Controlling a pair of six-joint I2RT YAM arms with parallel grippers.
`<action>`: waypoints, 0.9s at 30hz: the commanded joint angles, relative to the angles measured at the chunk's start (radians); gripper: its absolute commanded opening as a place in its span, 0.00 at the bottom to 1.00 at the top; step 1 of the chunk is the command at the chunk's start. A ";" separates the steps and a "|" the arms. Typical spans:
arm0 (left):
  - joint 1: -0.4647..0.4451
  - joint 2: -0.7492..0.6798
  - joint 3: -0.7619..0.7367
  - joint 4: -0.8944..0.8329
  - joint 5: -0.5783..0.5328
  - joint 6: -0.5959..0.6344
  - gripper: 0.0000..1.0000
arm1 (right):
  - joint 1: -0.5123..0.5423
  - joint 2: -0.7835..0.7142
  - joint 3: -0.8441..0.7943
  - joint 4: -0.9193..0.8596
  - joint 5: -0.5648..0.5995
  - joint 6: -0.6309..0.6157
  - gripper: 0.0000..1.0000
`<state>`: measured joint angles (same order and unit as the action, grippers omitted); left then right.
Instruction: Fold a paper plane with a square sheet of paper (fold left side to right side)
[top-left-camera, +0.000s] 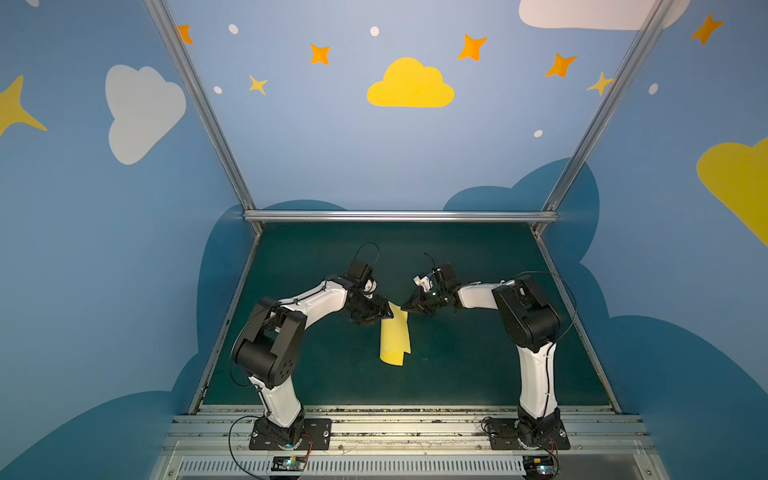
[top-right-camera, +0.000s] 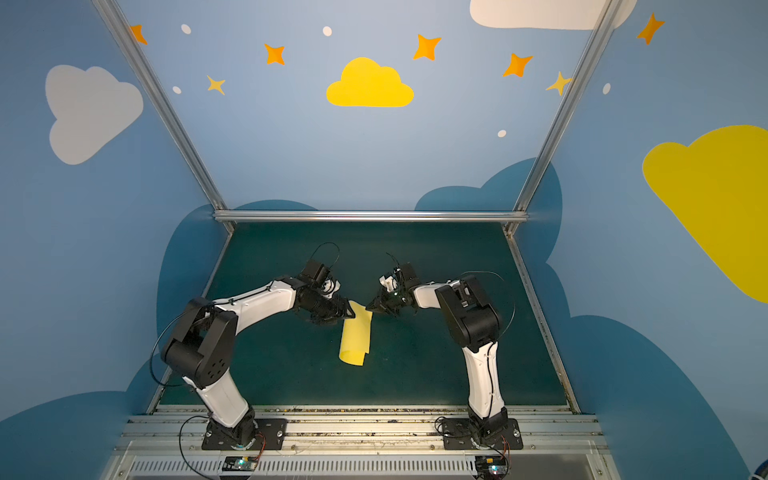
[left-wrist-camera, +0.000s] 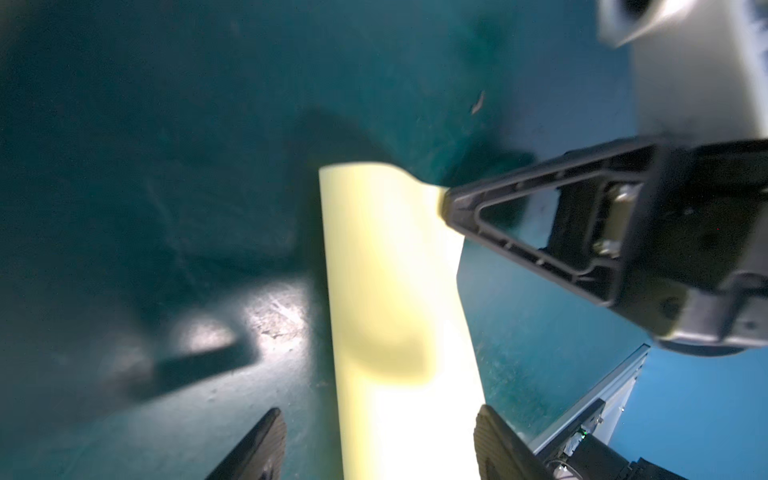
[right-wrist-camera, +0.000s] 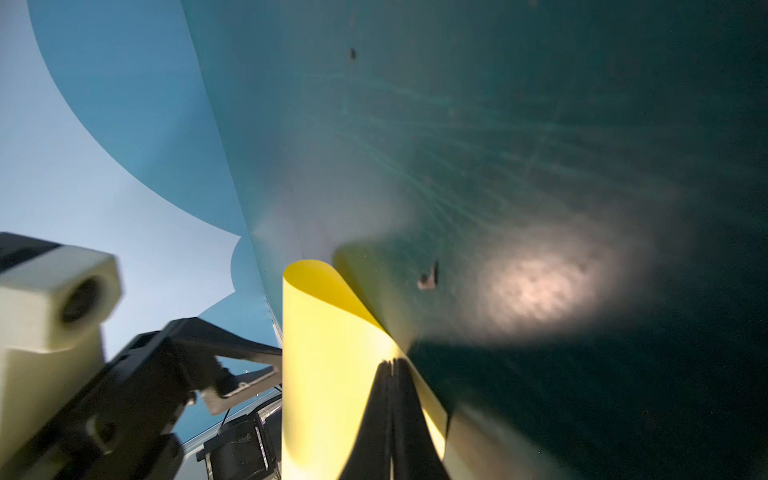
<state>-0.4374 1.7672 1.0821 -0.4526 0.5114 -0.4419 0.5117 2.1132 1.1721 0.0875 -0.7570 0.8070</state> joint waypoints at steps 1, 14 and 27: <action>-0.004 0.020 -0.024 0.029 0.032 0.000 0.71 | -0.004 0.033 -0.028 -0.044 0.030 -0.005 0.00; -0.027 -0.006 -0.131 0.128 -0.028 -0.104 0.57 | -0.012 -0.147 0.021 -0.110 -0.025 -0.025 0.14; -0.084 -0.102 -0.211 0.170 -0.158 -0.235 0.53 | -0.015 -0.316 -0.216 -0.111 0.131 -0.017 0.23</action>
<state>-0.5152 1.6909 0.8951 -0.2642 0.4099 -0.6369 0.4953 1.7988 0.9779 -0.0074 -0.6636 0.7887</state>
